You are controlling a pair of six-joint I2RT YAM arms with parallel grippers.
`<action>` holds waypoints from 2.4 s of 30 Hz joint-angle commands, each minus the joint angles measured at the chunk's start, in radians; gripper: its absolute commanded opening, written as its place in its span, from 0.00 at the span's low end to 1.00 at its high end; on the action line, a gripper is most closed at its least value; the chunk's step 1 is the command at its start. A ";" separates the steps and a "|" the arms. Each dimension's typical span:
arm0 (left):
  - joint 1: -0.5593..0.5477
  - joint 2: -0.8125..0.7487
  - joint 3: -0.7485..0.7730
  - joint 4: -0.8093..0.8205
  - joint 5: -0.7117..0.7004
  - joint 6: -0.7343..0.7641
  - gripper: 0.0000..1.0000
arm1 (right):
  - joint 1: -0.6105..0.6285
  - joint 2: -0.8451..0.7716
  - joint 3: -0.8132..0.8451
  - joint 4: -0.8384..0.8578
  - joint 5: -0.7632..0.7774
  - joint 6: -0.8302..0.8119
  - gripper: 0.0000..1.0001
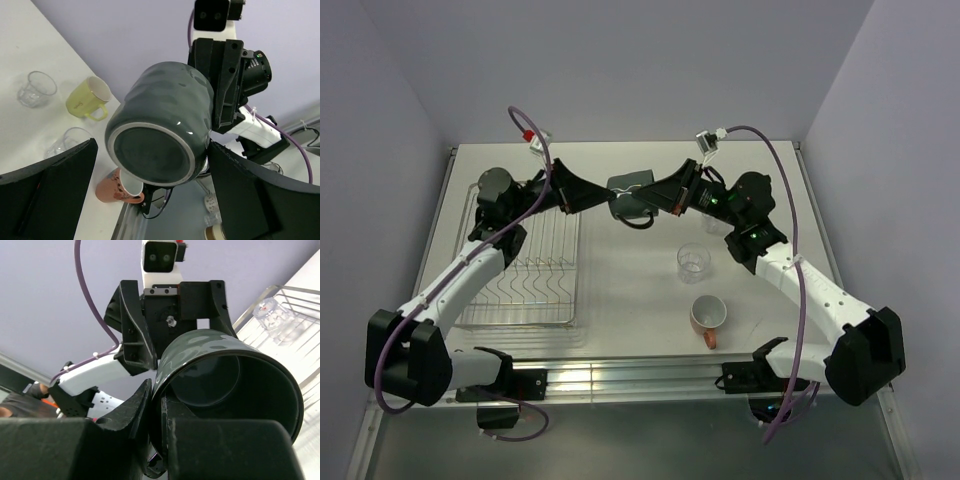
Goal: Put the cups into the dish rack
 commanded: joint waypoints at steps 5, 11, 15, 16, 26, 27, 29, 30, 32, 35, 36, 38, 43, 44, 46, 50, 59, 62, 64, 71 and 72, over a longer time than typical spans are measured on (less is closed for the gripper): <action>-0.054 0.043 0.006 0.221 0.063 -0.105 0.99 | 0.000 -0.003 0.014 0.277 -0.012 0.080 0.00; -0.062 0.050 -0.006 0.243 0.057 -0.110 0.99 | 0.000 0.026 -0.004 0.388 -0.021 0.146 0.00; -0.071 0.053 -0.009 0.231 0.052 -0.101 0.99 | 0.002 0.048 -0.014 0.459 -0.031 0.209 0.00; -0.073 0.055 -0.011 0.228 0.051 -0.097 0.99 | 0.002 0.051 -0.018 0.472 -0.033 0.216 0.00; -0.106 0.064 -0.002 0.229 0.048 -0.108 0.99 | 0.002 0.035 -0.035 0.487 -0.018 0.171 0.00; -0.116 0.066 -0.002 0.228 0.044 -0.110 0.99 | 0.002 0.035 -0.035 0.486 -0.016 0.163 0.00; -0.125 0.070 0.003 0.222 0.043 -0.105 0.99 | 0.002 0.040 -0.037 0.485 -0.018 0.163 0.00; -0.132 0.072 0.006 0.214 0.041 -0.104 0.99 | 0.002 0.043 -0.037 0.487 -0.018 0.166 0.00; -0.136 0.070 0.001 0.209 0.026 -0.096 0.99 | 0.002 0.049 -0.040 0.496 -0.021 0.172 0.00; -0.143 0.081 0.006 0.209 0.031 -0.099 0.99 | 0.004 0.052 -0.046 0.505 -0.018 0.172 0.00; -0.145 0.082 0.006 0.209 0.031 -0.101 0.99 | 0.002 0.054 -0.047 0.504 -0.016 0.171 0.00; -0.149 0.085 0.004 0.209 0.026 -0.099 0.99 | 0.002 0.058 -0.044 0.505 -0.019 0.174 0.00; -0.159 0.090 0.007 0.206 0.024 -0.099 0.98 | 0.008 0.071 -0.043 0.510 -0.022 0.177 0.00; -0.162 0.092 0.009 0.206 0.023 -0.099 0.97 | 0.008 0.072 -0.041 0.510 -0.022 0.177 0.00; -0.163 0.095 0.012 0.206 0.027 -0.102 0.93 | 0.011 0.075 -0.041 0.509 -0.022 0.174 0.00; -0.171 0.098 0.018 0.215 0.037 -0.113 0.55 | 0.013 0.081 -0.041 0.501 -0.016 0.163 0.00; -0.172 0.036 0.050 0.101 0.009 -0.052 0.00 | 0.014 0.071 -0.035 0.394 0.014 0.094 0.06; -0.171 0.015 0.063 0.058 0.000 -0.030 0.00 | 0.014 0.038 -0.032 0.283 0.065 0.030 0.19; -0.169 0.003 0.067 0.033 -0.011 -0.016 0.00 | 0.014 0.015 -0.029 0.230 0.091 0.006 0.25; -0.131 -0.025 0.067 0.024 -0.012 -0.025 0.00 | 0.013 -0.047 -0.012 0.076 0.182 -0.072 0.53; -0.126 -0.029 0.069 0.015 -0.014 -0.018 0.00 | 0.013 -0.051 -0.011 0.053 0.189 -0.078 0.54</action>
